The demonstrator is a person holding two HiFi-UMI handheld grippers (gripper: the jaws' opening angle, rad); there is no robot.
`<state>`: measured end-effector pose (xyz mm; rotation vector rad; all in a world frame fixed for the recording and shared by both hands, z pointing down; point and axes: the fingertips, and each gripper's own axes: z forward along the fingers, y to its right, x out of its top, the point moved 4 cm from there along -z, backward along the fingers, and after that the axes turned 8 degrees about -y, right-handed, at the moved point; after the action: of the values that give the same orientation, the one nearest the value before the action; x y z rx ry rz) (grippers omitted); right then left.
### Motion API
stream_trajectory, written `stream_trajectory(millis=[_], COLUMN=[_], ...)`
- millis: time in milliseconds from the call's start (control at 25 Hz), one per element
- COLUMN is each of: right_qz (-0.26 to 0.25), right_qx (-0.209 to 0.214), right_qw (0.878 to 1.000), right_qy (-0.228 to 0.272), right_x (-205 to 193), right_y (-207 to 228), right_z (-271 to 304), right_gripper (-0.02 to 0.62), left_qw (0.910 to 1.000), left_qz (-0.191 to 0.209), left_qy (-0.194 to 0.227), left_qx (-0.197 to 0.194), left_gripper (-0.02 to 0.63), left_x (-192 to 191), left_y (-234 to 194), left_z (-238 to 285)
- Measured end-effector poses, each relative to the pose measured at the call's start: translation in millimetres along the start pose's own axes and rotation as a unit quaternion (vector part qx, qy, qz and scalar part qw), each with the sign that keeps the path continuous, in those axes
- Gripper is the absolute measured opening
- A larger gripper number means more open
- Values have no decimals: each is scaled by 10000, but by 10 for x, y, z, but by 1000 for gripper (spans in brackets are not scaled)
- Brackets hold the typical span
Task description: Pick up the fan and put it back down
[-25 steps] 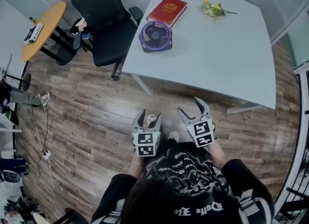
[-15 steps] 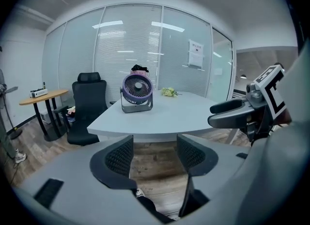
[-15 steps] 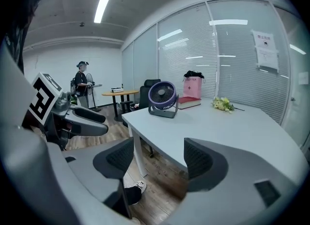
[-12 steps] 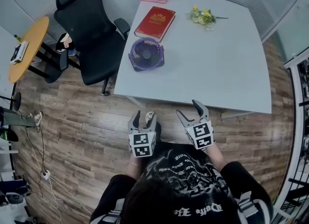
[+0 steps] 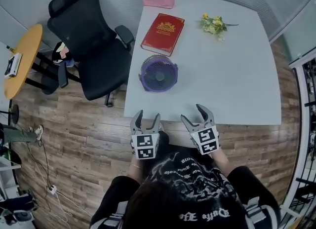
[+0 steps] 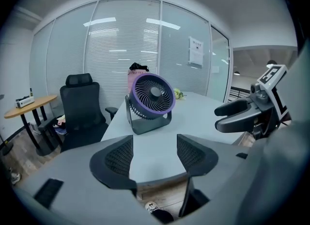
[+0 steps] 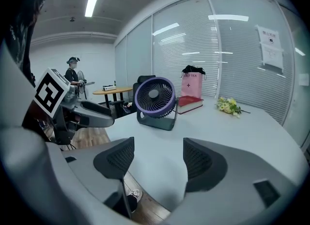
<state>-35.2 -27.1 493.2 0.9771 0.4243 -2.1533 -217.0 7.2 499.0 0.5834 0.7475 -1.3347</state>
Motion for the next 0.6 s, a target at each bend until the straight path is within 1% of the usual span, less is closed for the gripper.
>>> stream_trajectory(millis=[120, 240, 440, 520, 600], right_qz=[-31, -122, -67, -166, -202], right_qx=[-102, -279, -642, -793, -845], right_qw=[9999, 9995, 9976, 9963, 9957], right_qy=[-34, -115, -231, -279, -307], right_x=[152, 259, 420, 456, 491], right_y=[-1, 24, 170, 223, 281], right_z=[143, 268, 415, 506, 608], right_gripper=[307, 305, 301, 290, 285], left_qw=[9998, 9990, 9987, 9983, 9980], left_qz=[156, 413, 365, 439, 523], left_qy=[3, 12, -37, -61, -73], left_qx=[-91, -161, -345, -368, -361], left_gripper=[295, 295, 295, 295, 295], left_x=[103, 193, 336, 378, 421], left_y=[-212, -400, -647, -728, -787], left_z=[128, 234, 446, 524, 613])
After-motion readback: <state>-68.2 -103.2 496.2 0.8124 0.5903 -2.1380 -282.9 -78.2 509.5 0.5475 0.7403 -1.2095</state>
